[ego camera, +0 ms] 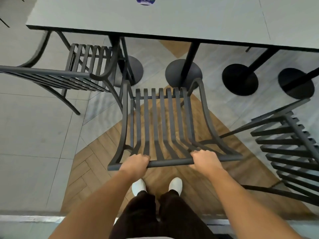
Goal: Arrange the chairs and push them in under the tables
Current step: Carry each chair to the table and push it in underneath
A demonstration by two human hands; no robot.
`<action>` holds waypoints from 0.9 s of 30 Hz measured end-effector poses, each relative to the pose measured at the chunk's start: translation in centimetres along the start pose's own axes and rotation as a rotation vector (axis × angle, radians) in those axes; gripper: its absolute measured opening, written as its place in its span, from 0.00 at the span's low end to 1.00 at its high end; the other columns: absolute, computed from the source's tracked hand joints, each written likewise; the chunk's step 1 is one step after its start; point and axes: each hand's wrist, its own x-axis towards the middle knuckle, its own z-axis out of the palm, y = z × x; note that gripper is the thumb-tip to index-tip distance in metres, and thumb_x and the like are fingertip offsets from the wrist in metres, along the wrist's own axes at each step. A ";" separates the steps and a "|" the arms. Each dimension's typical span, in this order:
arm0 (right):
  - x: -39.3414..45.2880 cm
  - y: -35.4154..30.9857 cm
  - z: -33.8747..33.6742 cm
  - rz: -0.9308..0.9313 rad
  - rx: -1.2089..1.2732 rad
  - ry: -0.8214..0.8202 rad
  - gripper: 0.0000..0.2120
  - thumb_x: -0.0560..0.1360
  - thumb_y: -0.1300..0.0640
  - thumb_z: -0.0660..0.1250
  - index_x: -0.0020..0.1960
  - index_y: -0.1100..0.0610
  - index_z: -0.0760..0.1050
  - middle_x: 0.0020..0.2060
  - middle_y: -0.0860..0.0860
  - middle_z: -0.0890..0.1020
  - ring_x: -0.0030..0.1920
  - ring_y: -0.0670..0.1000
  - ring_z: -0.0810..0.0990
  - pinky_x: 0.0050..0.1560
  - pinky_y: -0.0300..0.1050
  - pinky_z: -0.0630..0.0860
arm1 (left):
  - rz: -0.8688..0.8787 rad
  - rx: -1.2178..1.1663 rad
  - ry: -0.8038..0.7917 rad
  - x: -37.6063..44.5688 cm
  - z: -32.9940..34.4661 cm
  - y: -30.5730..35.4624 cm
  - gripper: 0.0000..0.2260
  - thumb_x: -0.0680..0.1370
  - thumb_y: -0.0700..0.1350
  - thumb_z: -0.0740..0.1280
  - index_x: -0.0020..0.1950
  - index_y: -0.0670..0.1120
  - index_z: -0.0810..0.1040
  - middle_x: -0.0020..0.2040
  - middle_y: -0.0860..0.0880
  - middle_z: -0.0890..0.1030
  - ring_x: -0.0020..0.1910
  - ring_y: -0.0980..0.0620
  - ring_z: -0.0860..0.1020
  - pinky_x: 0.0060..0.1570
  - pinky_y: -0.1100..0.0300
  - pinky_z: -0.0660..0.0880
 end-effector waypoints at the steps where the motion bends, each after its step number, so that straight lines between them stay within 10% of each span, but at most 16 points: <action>1: 0.6 -0.3 -0.6 0.010 0.007 -0.010 0.18 0.78 0.40 0.65 0.60 0.51 0.77 0.54 0.50 0.83 0.55 0.56 0.82 0.54 0.52 0.78 | 0.003 0.012 0.002 0.6 -0.7 -0.7 0.10 0.82 0.42 0.61 0.62 0.50 0.76 0.57 0.48 0.81 0.54 0.46 0.80 0.55 0.50 0.79; 27: 17.4 1.9 -15.9 -0.024 0.049 -0.010 0.10 0.82 0.56 0.59 0.59 0.56 0.76 0.52 0.54 0.82 0.53 0.58 0.81 0.49 0.51 0.75 | 0.011 0.213 0.089 15.3 -19.7 -9.5 0.14 0.83 0.45 0.61 0.69 0.55 0.73 0.61 0.54 0.81 0.56 0.52 0.80 0.55 0.57 0.75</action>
